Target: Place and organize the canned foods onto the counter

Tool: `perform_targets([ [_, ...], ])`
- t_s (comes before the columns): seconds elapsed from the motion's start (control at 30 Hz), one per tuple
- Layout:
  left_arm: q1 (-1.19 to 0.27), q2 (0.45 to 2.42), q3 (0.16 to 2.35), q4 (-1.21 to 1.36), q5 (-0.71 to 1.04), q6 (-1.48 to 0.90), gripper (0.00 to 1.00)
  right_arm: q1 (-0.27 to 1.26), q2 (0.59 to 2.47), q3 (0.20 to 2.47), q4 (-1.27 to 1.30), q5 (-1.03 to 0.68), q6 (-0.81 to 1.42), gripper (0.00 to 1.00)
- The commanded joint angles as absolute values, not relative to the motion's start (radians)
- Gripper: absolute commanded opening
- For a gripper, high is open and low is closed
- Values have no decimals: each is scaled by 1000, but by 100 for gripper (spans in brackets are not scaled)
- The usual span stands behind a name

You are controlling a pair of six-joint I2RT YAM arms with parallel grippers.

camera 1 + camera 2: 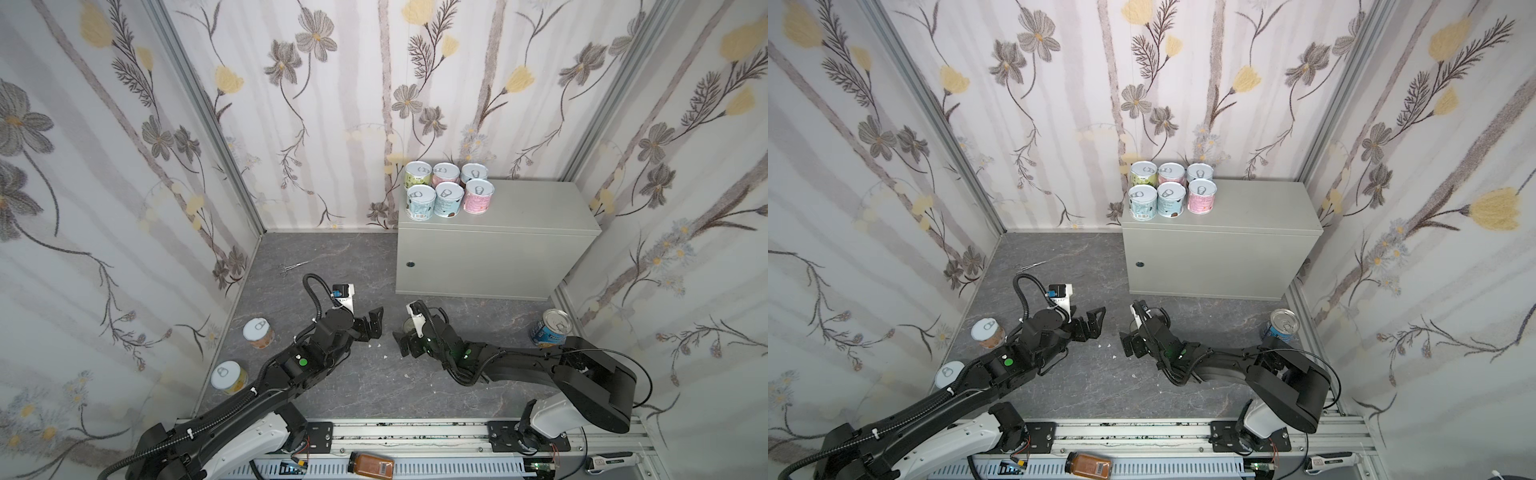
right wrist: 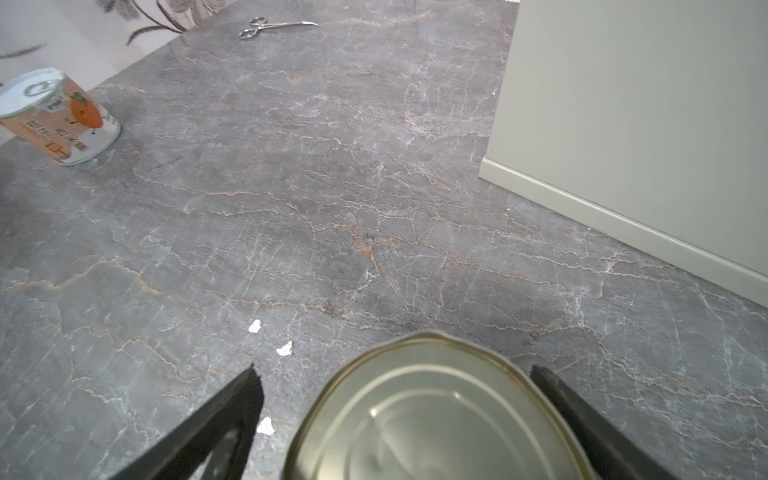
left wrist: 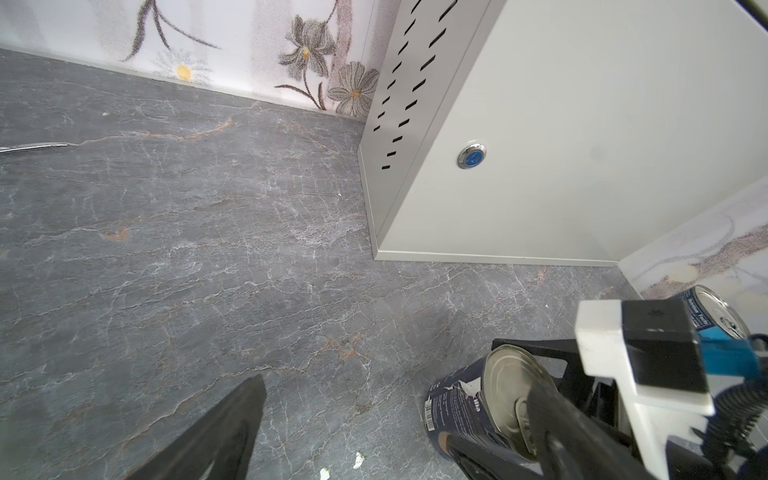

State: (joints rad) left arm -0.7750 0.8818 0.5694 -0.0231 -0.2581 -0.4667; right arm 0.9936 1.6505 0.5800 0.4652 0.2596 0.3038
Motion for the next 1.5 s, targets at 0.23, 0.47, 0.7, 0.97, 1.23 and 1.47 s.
perform_targets([
  [0.23, -768, 916, 598, -12, -277, -447, 100, 1029, 1602, 379, 851, 276, 279, 100],
  [0.47, -766, 926, 606, -11, -284, -442, 100, 1028, 1667, 296, 1076, 268, 288, 100],
  [0.7, -762, 927, 596, -12, -284, -442, 100, 1027, 1776, 272, 1265, 248, 290, 96],
  [0.97, -757, 948, 597, -10, -290, -437, 100, 1013, 1901, 273, 1407, 224, 282, 94],
  [1.23, -750, 969, 603, -8, -295, -432, 100, 978, 1965, 281, 1445, 191, 285, 90],
  [1.47, -749, 985, 605, -3, -291, -434, 100, 950, 2020, 302, 1462, 151, 296, 85],
])
